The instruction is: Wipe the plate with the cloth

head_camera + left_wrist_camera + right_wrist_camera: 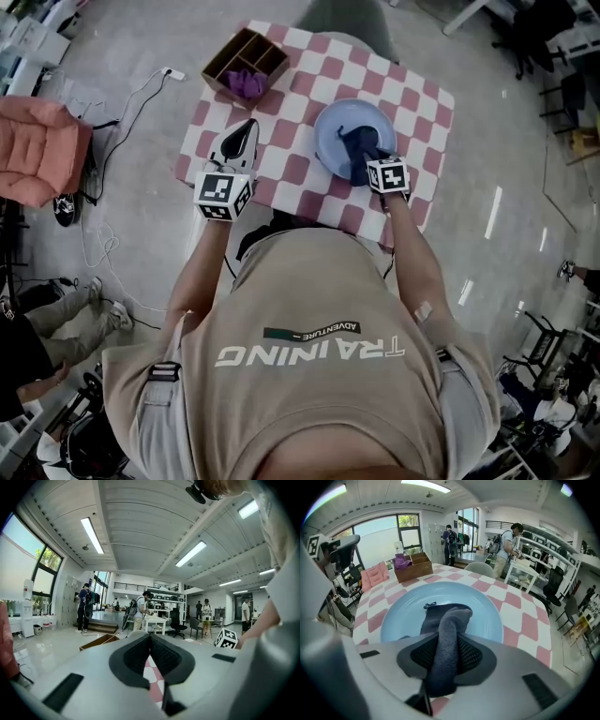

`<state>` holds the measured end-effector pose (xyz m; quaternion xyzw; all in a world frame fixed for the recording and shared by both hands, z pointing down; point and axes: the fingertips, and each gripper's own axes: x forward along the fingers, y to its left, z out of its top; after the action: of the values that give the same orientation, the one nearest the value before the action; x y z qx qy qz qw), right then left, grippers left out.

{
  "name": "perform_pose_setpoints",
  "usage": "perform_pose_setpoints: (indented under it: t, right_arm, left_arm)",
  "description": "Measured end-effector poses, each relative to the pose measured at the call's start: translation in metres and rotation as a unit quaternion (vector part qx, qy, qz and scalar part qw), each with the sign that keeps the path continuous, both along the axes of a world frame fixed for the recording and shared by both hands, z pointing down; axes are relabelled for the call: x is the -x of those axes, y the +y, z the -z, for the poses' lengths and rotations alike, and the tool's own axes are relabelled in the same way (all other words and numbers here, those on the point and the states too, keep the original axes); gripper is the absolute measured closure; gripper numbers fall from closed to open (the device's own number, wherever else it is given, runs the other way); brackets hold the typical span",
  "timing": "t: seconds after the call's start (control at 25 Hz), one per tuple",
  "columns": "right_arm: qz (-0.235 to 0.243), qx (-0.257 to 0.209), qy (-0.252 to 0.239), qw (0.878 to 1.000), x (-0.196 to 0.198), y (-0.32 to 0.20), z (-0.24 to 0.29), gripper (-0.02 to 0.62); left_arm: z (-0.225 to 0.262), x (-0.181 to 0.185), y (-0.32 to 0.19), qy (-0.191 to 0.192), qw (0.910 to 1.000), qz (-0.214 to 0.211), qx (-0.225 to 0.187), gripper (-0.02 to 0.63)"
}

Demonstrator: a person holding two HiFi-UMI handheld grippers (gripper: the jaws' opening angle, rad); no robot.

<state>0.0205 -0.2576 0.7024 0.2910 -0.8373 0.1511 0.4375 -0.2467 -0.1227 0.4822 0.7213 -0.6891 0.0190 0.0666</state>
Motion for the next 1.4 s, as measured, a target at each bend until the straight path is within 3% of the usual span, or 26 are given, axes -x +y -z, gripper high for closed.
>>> perform_pose_setpoints:
  t: [0.44, 0.88, 1.2, 1.4]
  right_arm:
    - [0.021, 0.034, 0.011, 0.999, 0.026, 0.017, -0.006, 0.480]
    - [0.103, 0.042, 0.033, 0.993, 0.094, 0.028, -0.008, 0.479]
    - [0.121, 0.046, 0.046, 0.990, 0.122, 0.005, -0.011, 0.479]
    - [0.101, 0.042, 0.047, 0.993, 0.120, -0.021, -0.016, 0.476]
  left_arm:
    - [0.002, -0.022, -0.033, 0.000, 0.9990, -0.044, -0.004, 0.591]
    - [-0.004, -0.020, -0.056, 0.002, 0.9976, -0.070, 0.005, 0.591]
    - [-0.001, -0.010, -0.073, -0.001, 0.9970, -0.077, 0.006, 0.591]
    - [-0.003, -0.002, -0.079, -0.003, 0.9969, -0.078, 0.013, 0.591]
